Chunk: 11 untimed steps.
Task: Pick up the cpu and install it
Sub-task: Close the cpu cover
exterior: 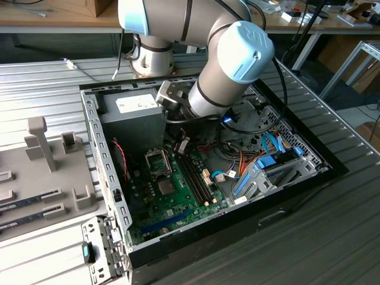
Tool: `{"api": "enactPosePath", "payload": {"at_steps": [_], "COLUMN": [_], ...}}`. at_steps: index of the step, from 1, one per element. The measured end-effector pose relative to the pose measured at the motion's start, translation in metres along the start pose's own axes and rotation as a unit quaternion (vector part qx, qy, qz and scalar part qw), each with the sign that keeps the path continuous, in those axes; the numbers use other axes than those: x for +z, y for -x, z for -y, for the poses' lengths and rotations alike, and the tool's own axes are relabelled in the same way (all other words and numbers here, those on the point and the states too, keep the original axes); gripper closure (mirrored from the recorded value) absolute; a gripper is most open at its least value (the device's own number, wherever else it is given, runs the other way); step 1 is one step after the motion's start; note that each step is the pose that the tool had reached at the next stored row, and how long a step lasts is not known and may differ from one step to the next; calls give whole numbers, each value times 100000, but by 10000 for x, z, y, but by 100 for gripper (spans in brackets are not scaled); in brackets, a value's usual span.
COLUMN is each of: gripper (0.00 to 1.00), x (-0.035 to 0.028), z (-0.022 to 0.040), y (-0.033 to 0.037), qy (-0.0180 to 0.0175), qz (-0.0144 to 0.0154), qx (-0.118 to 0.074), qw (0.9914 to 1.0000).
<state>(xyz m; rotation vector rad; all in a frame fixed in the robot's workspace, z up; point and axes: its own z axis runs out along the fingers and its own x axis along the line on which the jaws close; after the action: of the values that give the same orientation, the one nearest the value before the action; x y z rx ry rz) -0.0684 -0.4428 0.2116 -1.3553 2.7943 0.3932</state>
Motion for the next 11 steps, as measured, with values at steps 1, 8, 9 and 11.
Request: {"api": "enactPosePath", "payload": {"at_steps": [1, 8, 9, 11], "gripper": [89, 89, 89, 89], "x": [14, 37, 42, 52], "z": [-37, -137, -143, -151], "y": [10, -35, -40, -44], "qy": [-25, -51, -51, -52], "qz": [19, -20, -17, -18], "qx": [-5, -1, 2, 0], "qw": [100000, 100000, 100000, 100000]}}
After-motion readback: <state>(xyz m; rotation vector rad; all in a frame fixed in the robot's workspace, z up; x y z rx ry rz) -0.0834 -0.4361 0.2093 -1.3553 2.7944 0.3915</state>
